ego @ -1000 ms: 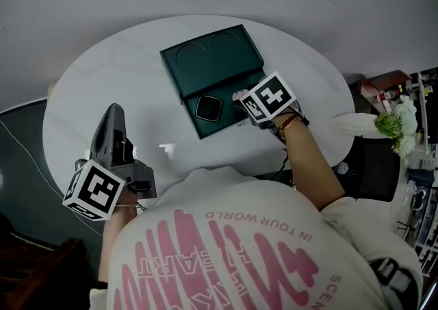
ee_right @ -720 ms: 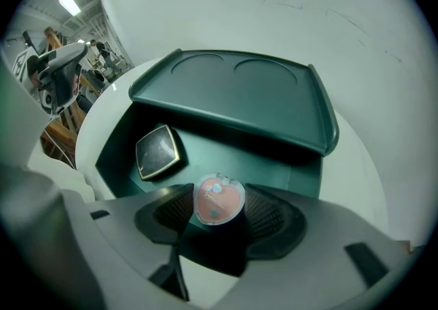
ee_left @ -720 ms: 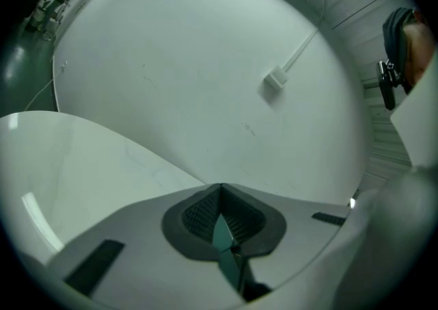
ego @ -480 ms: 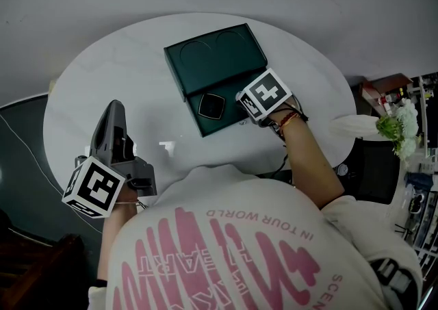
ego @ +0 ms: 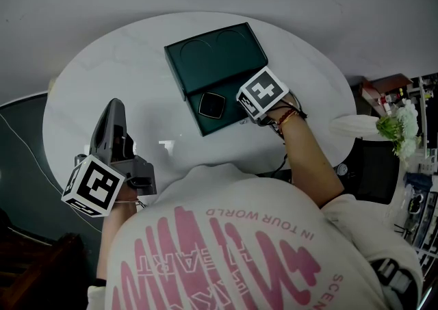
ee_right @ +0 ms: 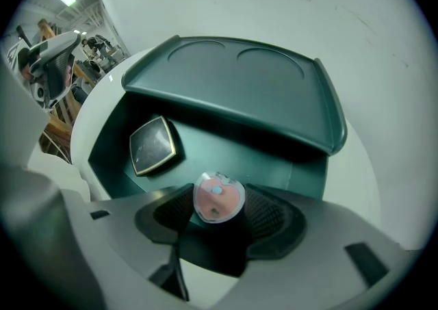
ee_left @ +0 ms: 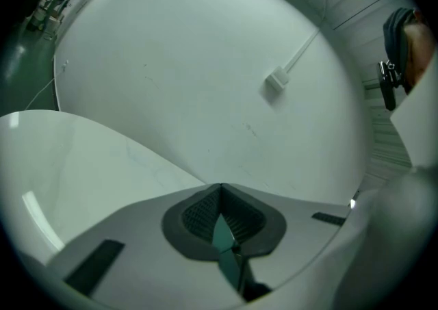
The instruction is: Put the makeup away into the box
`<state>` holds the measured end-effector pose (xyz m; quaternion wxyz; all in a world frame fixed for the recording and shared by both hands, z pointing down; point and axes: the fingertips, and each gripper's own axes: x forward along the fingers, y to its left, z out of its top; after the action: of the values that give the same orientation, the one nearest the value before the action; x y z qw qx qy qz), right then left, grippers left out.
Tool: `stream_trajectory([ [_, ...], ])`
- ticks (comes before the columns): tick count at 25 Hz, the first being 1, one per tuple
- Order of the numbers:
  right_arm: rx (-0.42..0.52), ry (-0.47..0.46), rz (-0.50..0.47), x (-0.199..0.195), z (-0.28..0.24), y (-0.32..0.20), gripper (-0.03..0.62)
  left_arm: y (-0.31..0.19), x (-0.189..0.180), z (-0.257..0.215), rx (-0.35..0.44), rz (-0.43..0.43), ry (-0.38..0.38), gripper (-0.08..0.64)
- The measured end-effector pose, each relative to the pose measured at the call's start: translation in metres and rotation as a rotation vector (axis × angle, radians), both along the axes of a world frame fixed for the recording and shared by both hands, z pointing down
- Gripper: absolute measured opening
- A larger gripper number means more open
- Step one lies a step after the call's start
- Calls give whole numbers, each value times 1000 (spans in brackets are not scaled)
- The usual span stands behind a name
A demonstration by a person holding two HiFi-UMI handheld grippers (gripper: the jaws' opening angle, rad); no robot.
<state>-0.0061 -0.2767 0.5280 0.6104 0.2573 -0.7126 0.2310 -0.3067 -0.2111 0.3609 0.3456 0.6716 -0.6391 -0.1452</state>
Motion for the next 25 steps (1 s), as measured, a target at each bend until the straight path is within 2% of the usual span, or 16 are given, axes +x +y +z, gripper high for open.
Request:
stream_trajectory([
  [22,-31,39,0,0,4,2,244,2,1,0,-8,-14,-7,2],
  [25,-31,36,-2,0,4,2,242,2,5,0,3,-13,17,2],
])
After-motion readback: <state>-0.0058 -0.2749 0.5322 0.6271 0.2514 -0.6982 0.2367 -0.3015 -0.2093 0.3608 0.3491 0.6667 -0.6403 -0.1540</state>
